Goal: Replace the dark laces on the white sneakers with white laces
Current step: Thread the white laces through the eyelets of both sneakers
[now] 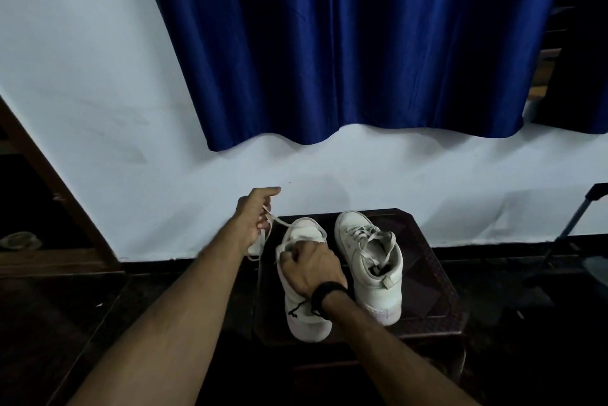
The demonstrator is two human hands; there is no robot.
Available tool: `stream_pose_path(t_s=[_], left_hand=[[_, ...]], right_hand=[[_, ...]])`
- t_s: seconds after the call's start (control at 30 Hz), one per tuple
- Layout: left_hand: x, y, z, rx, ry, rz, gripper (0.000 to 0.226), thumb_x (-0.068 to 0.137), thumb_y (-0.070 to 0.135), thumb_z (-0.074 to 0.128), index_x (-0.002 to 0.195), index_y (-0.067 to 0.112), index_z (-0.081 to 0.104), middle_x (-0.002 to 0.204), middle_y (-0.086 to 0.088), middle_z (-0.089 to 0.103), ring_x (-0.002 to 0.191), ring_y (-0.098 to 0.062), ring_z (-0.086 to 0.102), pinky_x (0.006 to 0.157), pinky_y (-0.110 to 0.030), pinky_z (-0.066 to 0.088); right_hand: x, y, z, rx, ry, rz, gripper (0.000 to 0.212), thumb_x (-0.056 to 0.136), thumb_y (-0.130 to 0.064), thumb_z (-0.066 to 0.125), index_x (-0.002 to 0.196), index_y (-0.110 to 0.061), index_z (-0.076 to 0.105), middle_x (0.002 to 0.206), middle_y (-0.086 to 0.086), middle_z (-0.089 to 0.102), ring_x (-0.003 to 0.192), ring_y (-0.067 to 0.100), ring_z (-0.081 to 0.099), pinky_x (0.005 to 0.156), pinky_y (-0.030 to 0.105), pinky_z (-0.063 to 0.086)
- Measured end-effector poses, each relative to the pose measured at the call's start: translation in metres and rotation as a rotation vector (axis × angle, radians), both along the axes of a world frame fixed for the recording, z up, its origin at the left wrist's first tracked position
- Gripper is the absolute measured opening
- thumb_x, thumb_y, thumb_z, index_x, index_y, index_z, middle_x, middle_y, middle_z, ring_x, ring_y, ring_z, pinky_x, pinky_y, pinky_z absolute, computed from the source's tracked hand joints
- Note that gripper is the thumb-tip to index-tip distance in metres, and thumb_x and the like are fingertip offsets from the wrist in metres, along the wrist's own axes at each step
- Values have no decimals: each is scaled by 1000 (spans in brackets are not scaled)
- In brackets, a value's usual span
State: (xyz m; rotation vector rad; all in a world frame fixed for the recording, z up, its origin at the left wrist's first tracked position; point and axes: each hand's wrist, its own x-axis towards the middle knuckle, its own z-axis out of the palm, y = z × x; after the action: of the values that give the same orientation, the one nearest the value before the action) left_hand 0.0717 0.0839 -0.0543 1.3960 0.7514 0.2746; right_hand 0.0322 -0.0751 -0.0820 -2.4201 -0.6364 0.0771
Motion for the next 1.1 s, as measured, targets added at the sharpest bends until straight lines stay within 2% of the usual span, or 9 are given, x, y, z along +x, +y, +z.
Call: stream_pose_path(t_s=[0.13, 0.27, 0.37, 0.5, 0.6, 0.67, 0.77, 0.93, 1.1], left_hand=[[-17, -7, -7, 301, 199, -116, 35, 72, 30, 81, 65, 19, 49, 62, 1, 41, 55, -13, 34, 49, -23, 22], [-34, -25, -11, 368, 206, -273, 23, 75, 28, 80, 79, 19, 58, 64, 3, 50, 53, -10, 40, 43, -19, 26], [-47, -37, -8, 348, 193, -406, 26, 75, 38, 75, 81, 23, 55, 60, 3, 42, 48, -10, 35, 45, -22, 23], [-59, -55, -6, 409, 121, -312, 30, 65, 45, 68, 67, 22, 49, 58, 5, 45, 51, -13, 37, 50, -27, 26], [-68, -62, -5, 612, 179, -200, 41, 60, 53, 64, 83, 21, 52, 83, 3, 61, 76, -18, 57, 63, -31, 40], [-75, -61, -11, 805, 280, -194, 35, 68, 42, 60, 94, 23, 48, 96, -1, 61, 90, -26, 60, 73, -33, 47], [-86, -64, -27, 757, 238, -109, 23, 84, 25, 57, 102, 18, 44, 103, -10, 62, 96, -33, 60, 80, -37, 51], [-91, -91, -41, 851, 177, 143, 25, 92, 24, 53, 111, 15, 42, 100, -18, 65, 93, -41, 62, 68, -38, 43], [-90, -85, -41, 835, 163, 118, 34, 88, 37, 62, 109, 18, 43, 96, -11, 66, 94, -37, 62, 71, -38, 46]], right_hand=[[4, 3, -6, 126, 24, -99, 39, 84, -39, 50, 84, -6, 70, 93, 17, 69, 93, 33, 65, 77, 30, 49], [11, -6, -9, 349, 36, -138, 42, 81, -43, 44, 72, -6, 61, 89, 17, 67, 85, 31, 62, 68, 30, 41], [22, -18, -9, 476, 118, -167, 31, 91, -34, 46, 71, -14, 58, 82, 13, 65, 82, 27, 59, 70, 33, 38], [25, -29, -9, 515, 157, -153, 26, 95, -24, 49, 72, -13, 55, 74, 8, 64, 77, 26, 60, 70, 37, 45], [23, -27, -6, 537, 184, -159, 29, 92, -26, 52, 67, -12, 55, 72, 6, 64, 75, 24, 60, 70, 35, 45], [19, -24, -5, 611, 205, -169, 31, 91, -28, 52, 68, -8, 59, 72, 12, 66, 74, 26, 62, 68, 33, 46], [9, -22, -8, 730, 315, -159, 31, 94, -17, 48, 73, 1, 63, 72, 13, 68, 66, 21, 61, 62, 26, 49], [7, -25, 1, 675, 366, -82, 31, 93, -11, 44, 63, -17, 44, 55, -2, 49, 59, 13, 48, 59, 25, 41], [13, -29, 6, 520, 390, -22, 28, 88, -20, 52, 60, -16, 53, 50, -1, 59, 57, 19, 56, 65, 36, 46]])
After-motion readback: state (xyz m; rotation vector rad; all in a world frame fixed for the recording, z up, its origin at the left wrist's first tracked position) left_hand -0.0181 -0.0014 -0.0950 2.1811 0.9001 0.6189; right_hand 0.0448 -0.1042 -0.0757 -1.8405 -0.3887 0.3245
